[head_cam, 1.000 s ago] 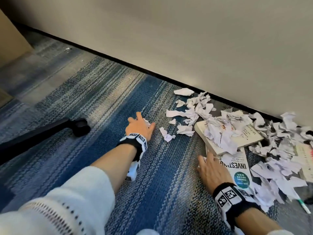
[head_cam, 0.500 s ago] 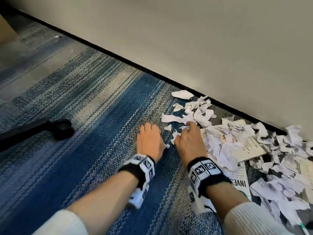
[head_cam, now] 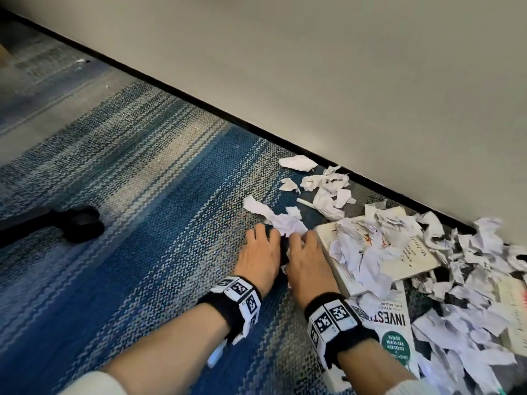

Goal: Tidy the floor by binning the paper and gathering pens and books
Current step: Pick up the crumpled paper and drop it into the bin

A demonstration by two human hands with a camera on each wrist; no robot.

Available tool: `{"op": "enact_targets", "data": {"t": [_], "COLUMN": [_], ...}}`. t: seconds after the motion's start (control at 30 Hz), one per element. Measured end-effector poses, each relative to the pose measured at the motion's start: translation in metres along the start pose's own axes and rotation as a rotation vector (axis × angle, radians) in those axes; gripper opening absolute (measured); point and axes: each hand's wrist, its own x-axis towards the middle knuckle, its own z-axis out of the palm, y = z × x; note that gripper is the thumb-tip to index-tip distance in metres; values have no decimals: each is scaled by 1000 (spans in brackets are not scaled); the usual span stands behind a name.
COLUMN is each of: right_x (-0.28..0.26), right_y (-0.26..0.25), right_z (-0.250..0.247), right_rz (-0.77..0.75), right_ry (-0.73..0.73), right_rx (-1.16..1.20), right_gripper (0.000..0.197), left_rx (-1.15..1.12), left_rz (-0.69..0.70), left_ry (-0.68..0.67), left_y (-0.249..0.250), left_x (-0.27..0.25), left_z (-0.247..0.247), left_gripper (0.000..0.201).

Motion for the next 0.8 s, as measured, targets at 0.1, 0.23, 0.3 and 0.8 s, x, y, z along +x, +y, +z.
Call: {"op": "enact_targets", "data": {"t": [0.1,0.23,0.3,0.8], "right_x": [-14,-19,-15,5], "right_y": [11,48,68,74], "right_z": [-27,-56,-56,-16], "right_rz": [1,169,299,214], "right_ry": [146,367,308,79], "right_rx": [182,226,122,-146], "right_gripper": [46,49,51,30], "left_rx": [-66,-113,-125,74], "left_rz": [19,-74,-116,141], "left_ry": [99,417,506,202], "left_y": [-2,2,9,44], "left_x": [8,27,40,48], "left_z": [-7,-32,-40,19], "left_gripper": [11,22,20,25]}}
